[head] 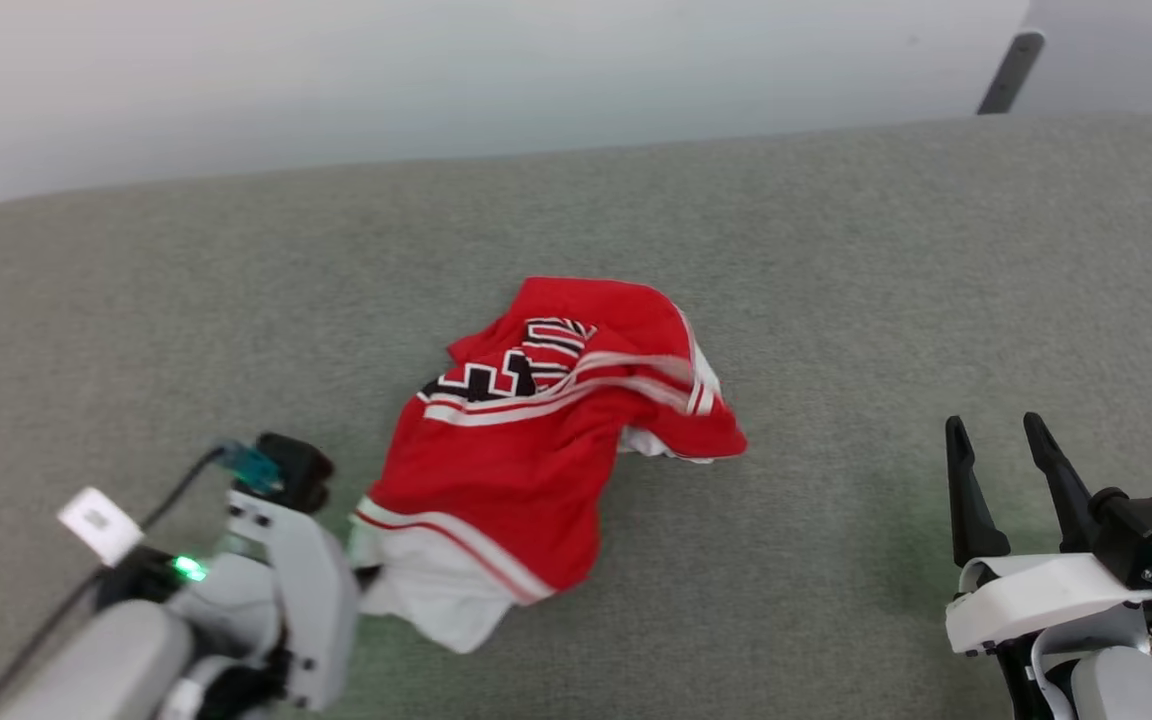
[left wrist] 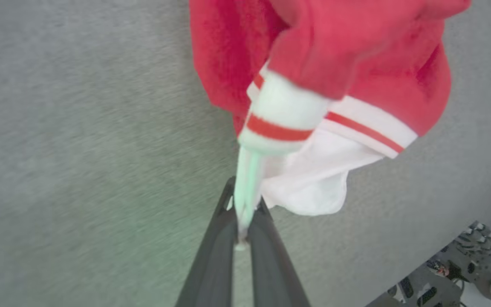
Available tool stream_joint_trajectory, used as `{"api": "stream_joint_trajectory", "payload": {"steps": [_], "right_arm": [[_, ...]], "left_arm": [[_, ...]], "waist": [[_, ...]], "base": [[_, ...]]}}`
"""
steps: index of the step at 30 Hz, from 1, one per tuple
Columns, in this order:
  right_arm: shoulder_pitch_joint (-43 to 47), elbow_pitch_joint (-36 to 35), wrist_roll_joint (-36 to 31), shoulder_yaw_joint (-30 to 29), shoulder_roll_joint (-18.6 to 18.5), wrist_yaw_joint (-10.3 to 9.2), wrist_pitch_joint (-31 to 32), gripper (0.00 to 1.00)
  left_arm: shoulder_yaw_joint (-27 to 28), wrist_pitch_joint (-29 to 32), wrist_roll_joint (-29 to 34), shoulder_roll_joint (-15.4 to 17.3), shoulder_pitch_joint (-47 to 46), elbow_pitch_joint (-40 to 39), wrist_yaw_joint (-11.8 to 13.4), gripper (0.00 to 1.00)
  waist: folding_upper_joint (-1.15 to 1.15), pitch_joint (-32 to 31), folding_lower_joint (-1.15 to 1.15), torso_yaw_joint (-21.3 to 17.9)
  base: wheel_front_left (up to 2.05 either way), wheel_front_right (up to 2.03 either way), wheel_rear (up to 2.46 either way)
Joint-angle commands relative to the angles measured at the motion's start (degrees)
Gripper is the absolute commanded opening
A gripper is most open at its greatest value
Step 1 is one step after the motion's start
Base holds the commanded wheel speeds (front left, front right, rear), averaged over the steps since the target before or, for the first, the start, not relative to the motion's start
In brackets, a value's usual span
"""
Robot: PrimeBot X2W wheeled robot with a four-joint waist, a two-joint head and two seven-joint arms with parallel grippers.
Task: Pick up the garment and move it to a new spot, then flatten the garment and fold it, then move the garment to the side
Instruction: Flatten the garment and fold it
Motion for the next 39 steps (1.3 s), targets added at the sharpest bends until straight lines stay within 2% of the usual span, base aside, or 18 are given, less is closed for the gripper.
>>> {"api": "stream_joint_trajectory", "payload": {"steps": [1,5,9,14,17,23,31,32,33,34,39], "right_arm": [[0.39,0.09,-0.37,-0.06,-0.26,0.03,-0.21,1.0],[0.64,0.35,-0.54,0.48,-0.51,0.03,-0.22,1.0],[0.83,0.54,-0.52,0.92,-0.69,0.03,-0.22,1.0],[0.59,0.66,-0.45,1.65,-1.05,0.03,0.02,1.0],[0.41,0.67,-0.24,2.25,-1.23,0.03,0.01,1.0],[-0.17,0.78,0.21,3.14,-1.56,0.03,0.15,1.0],[-0.98,1.35,0.41,4.08,-1.96,0.03,0.5,1.0],[-1.09,1.41,0.44,4.3,-2.09,0.03,0.64,1.0],[-1.16,1.45,0.48,4.4,-2.21,0.03,0.63,1.0],[-1.24,1.48,0.51,4.52,-2.32,0.03,0.75,1.0],[-0.92,1.26,0.98,5.29,-3.0,0.03,1.67,1.0]], "left_arm": [[0.29,0.64,0.58,1.43,-0.48,-0.48,-0.27,0.0],[1.41,3.62,1.09,6.54,-1.19,-1.88,-0.53,0.0],[2.14,5.41,1.48,10.52,-2.62,-0.48,-2.2,0.0],[1.63,6.51,3.08,14.0,-4.99,4.29,-5.22,0.0],[1.16,6.13,4.42,15.0,-6.32,7.83,-6.29,0.0],[-0.32,2.87,5.94,13.45,-7.91,15.08,-7.91,0.0],[-2.6,-1.4,6.42,8.94,-9.31,23.79,-8.93,0.0],[-2.41,-1.81,5.9,8.31,-9.62,24.43,-8.97,0.04],[-2.4,-2.04,5.86,7.9,-9.98,24.99,-9.01,0.43],[-2.57,-2.27,6.0,7.8,-10.31,25.43,-9.07,1.0],[-2.03,-2.08,4.98,6.73,-12.0,25.75,-8.6,1.0]], "waist": [[0.0,-0.83,0.0,1.2],[0.0,-1.55,0.0,2.3],[0.0,-1.97,0.0,3.13],[0.0,-2.01,0.0,3.24],[0.0,-1.76,0.0,2.98],[0.0,-0.95,0.0,2.06],[0.0,-0.39,0.0,1.88],[0.0,-0.46,0.0,2.02],[0.0,-0.56,0.0,2.26],[0.0,-0.69,0.0,2.51],[0.0,-1.74,0.0,4.44]], "base": [[0.0,0.0,0.0],[0.0,0.0,0.0],[0.0,0.0,0.0],[0.0,0.0,0.0],[0.0,0.0,0.0],[0.0,0.0,0.0],[0.0,0.0,0.0],[0.0,0.0,0.0],[0.0,0.0,0.0],[0.0,0.0,0.0],[0.0,0.0,0.0]]}}
